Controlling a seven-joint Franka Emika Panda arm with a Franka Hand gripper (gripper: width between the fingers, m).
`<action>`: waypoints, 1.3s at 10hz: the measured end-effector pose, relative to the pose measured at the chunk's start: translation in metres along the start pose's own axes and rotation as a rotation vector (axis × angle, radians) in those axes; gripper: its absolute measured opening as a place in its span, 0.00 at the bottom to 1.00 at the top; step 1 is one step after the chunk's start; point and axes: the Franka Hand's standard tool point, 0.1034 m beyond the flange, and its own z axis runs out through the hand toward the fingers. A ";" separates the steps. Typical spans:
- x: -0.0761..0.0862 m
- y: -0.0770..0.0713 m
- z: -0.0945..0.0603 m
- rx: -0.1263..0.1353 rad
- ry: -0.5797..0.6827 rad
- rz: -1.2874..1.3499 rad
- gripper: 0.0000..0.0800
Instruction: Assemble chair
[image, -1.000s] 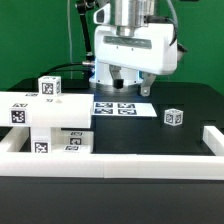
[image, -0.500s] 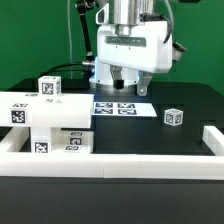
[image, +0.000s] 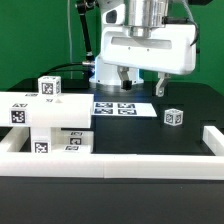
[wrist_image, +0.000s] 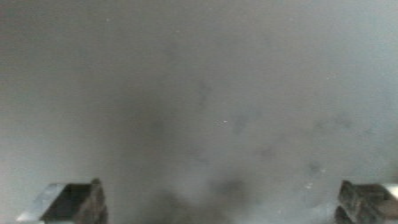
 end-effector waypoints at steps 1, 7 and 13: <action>0.000 0.000 0.000 -0.002 0.001 -0.024 0.81; -0.007 0.000 0.004 0.003 0.028 -0.569 0.81; -0.037 -0.007 0.006 0.010 0.019 -0.720 0.81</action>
Offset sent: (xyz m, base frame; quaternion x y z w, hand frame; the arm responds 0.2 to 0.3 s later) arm -0.0040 0.0249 -0.0077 0.0384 -0.0006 -0.2934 0.9552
